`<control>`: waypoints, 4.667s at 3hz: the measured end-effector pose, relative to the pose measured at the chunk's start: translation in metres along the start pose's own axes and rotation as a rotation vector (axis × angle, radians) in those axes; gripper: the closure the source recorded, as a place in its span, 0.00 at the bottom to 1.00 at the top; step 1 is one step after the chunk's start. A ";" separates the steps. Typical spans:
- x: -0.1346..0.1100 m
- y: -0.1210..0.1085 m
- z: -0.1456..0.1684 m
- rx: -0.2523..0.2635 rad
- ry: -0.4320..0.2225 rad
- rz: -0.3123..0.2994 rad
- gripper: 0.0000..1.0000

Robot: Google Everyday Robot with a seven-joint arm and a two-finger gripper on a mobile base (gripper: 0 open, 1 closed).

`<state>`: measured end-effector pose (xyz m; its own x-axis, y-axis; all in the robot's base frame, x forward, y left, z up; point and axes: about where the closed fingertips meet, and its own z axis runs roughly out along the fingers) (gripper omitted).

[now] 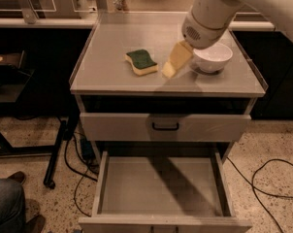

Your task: Place sponge into middle drawer

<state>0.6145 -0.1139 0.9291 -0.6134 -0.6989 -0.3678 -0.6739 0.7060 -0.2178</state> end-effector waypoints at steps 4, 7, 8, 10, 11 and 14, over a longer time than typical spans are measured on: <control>-0.128 0.014 0.096 -0.062 -0.011 0.089 0.00; -0.127 -0.002 0.180 -0.118 0.105 0.251 0.00; -0.124 -0.003 0.188 -0.120 0.115 0.274 0.10; -0.124 -0.003 0.189 -0.120 0.115 0.274 0.66; -0.124 -0.003 0.189 -0.120 0.115 0.274 0.90; -0.130 -0.006 0.174 -0.120 0.115 0.274 1.00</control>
Offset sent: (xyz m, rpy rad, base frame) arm 0.1234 0.1023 0.0008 0.0206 -0.0433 -0.0090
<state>0.7698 -0.0070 0.8209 -0.8166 -0.4980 -0.2918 -0.5169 0.8559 -0.0142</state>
